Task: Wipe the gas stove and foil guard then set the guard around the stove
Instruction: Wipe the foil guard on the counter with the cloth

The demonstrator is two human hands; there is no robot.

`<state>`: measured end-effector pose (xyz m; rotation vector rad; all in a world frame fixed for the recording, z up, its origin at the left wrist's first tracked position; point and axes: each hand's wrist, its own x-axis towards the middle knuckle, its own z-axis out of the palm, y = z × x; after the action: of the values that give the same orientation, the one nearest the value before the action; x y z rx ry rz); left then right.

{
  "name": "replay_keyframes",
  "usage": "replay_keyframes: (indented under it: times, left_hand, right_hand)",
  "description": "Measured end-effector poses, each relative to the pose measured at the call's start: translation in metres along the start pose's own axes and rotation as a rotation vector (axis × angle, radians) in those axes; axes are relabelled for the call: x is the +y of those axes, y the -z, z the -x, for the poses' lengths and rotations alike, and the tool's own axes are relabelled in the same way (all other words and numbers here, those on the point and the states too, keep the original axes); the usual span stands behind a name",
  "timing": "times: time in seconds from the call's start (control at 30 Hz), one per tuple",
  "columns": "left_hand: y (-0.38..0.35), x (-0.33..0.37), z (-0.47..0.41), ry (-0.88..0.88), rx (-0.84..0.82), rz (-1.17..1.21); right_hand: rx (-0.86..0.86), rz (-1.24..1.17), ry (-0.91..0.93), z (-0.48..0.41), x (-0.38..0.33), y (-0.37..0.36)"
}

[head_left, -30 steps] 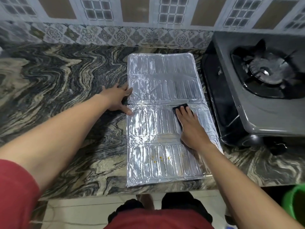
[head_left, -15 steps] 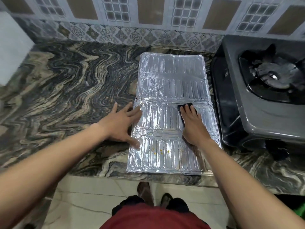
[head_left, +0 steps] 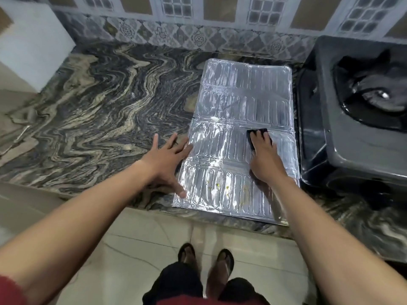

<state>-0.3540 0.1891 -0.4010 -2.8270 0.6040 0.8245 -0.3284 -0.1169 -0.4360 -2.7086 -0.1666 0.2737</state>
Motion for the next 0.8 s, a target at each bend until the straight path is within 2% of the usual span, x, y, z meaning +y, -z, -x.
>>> replay_keyframes:
  times: [0.1, 0.4, 0.57, 0.67, 0.8]
  left_hand:
    - [0.002, -0.002, -0.002, -0.024, 0.013, -0.067]
    - [0.006, -0.001, -0.001, -0.046, 0.004, -0.05]
    - [0.003, -0.003, -0.002, -0.05, 0.004, -0.029]
    - [0.0, -0.005, -0.003, -0.059, 0.007, -0.012]
    - [0.001, -0.005, -0.002, -0.064, 0.006, -0.001]
  right_hand:
    - [0.018, 0.029, 0.017, 0.01, -0.014, -0.008]
    - [-0.108, 0.08, 0.305, 0.052, -0.103, -0.05]
    - [-0.104, 0.141, 0.394, 0.068, -0.097, -0.065]
    - [-0.067, 0.17, 0.333, 0.067, -0.076, -0.059]
    - [-0.034, 0.134, 0.111, 0.057, -0.043, -0.03]
